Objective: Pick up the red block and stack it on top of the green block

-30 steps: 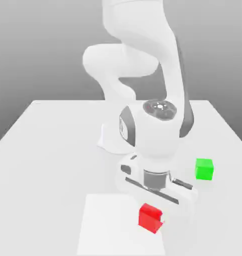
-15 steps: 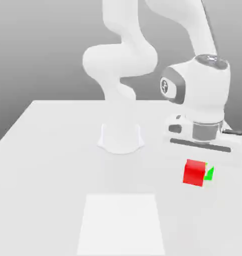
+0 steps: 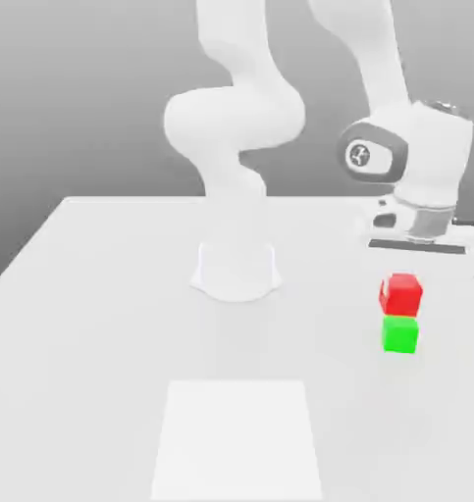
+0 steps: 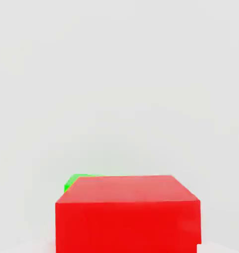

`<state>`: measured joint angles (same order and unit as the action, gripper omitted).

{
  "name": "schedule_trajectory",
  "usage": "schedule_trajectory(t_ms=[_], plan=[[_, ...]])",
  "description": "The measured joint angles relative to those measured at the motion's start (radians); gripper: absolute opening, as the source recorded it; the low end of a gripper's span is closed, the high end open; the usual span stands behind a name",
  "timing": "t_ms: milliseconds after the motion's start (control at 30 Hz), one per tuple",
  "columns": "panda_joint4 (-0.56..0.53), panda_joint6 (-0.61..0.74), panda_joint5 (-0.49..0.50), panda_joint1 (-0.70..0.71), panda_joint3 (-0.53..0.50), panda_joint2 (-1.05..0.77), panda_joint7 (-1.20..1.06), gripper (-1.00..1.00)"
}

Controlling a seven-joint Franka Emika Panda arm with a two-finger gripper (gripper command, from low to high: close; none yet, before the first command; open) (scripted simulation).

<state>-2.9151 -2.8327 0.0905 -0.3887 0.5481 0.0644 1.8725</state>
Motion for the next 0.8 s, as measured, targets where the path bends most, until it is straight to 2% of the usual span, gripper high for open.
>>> schedule_trajectory(t_ms=[100, 167, 200, 400, 533, 633, 800], plan=[[0.002, -0.056, 0.057, 0.014, -0.004, -0.058, 0.04, -1.0], [0.001, -0.095, 0.051, 0.021, 0.0, -0.09, 0.035, -1.0], [0.001, -0.108, 0.043, 0.019, 0.005, -0.099, 0.029, 1.0], [0.0, -0.113, 0.039, 0.028, 0.011, -0.104, 0.027, 1.0], [0.002, -0.057, 0.059, 0.026, 0.011, -0.061, 0.041, 1.0], [0.0, -0.003, 0.004, 0.005, 0.006, -0.005, 0.003, 1.0], [-0.005, 0.086, -0.162, -0.082, -0.037, 0.104, -0.113, 1.0]])
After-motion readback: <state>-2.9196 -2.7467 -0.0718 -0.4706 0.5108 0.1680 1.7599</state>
